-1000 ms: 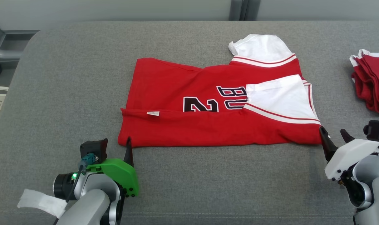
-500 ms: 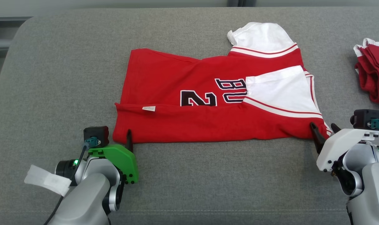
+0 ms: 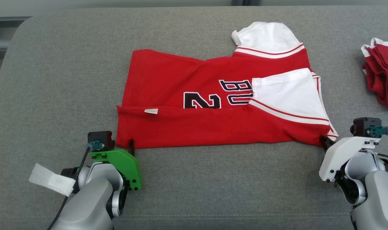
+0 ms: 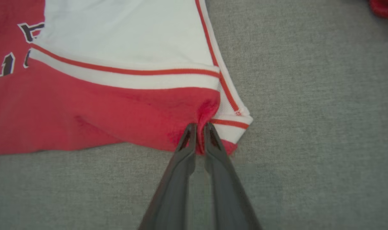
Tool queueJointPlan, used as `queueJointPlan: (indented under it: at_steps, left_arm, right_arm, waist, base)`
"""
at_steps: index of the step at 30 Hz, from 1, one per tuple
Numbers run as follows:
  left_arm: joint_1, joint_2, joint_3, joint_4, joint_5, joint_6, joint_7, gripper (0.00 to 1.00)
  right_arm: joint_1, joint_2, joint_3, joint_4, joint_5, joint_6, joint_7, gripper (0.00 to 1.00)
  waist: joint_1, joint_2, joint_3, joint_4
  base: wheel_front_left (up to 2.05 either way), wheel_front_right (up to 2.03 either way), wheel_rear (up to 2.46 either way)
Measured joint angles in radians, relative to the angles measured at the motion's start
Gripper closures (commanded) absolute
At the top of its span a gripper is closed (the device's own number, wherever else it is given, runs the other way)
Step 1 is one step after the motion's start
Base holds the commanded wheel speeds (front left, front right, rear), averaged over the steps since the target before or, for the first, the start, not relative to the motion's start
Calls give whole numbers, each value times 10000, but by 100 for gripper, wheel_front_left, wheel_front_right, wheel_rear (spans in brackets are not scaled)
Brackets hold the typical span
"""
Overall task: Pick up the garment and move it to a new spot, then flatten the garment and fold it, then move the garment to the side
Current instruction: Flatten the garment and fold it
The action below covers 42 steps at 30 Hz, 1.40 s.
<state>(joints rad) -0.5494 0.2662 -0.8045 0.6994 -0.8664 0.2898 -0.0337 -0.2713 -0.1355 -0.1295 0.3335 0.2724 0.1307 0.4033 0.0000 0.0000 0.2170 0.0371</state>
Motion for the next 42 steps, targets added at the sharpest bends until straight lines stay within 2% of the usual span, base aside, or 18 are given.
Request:
queueJointPlan:
  at_steps: [1, 9, 14, 23, 26, 32, 33, 34, 35, 42]
  left_arm:
    - [-2, -13, -8, 56, -23, -38, 19, 100]
    - [59, -157, 17, 238, -249, -261, 140, 100]
    - [506, 15, -6, 33, -355, -291, 150, 100]
    - [1764, 497, -167, -1147, -571, 194, 598, 100]
    - [2210, 729, -217, -1824, -633, 512, 815, 100]
    - [2693, 1175, -276, -2754, -706, 899, 1223, 100]
    - [2752, 1248, -282, -2880, -708, 930, 1281, 89]
    - [2800, 1298, -293, -2989, -709, 976, 1292, 27]
    - [2845, 1333, -299, -3089, -715, 991, 1308, 0]
    - [3080, 1459, -213, -3580, -734, 1074, 1104, 0]
  right_arm:
    - [0, 6, 21, 10, 0, 0, 0, 100]
    - [305, 36, 36, -12, 345, 0, 138, 100]
    - [976, -111, 52, -575, 713, 0, 619, 100]
    - [2398, -42, -407, -1908, 1089, 4, 1770, 100]
    - [3023, 128, -662, -2506, 1175, 4, 2190, 100]
    - [3550, 347, -955, -3152, 1218, 4, 2512, 100]
    - [3561, 372, -963, -3208, 1216, 2, 2504, 82]
    - [3563, 401, -961, -3237, 1216, 2, 2508, 0]
    - [3569, 441, -941, -3239, 1216, 2, 2512, 0]
    - [3593, 531, -959, -3361, 1147, 2, 2034, 0]
  waist:
    - [0, 0, -9, -17]
    - [0, 0, -240, -46]
    - [0, 0, -547, -39]
    - [0, 0, -1198, -93]
    - [0, 0, -1445, -98]
    - [0, 0, -1592, -125]
    - [0, 0, -1587, -135]
    - [0, 0, -1580, -144]
    - [0, 0, -1575, -153]
    - [0, 0, -1676, -123]
  base:
    - [0, 0, 0]
    - [0, 0, 0]
    - [0, 0, 0]
    - [0, 0, 0]
    - [0, 0, 0]
    - [0, 0, 0]
    - [0, 0, 0]
    - [0, 0, 0]
    - [0, 0, 0]
    - [0, 0, 0]
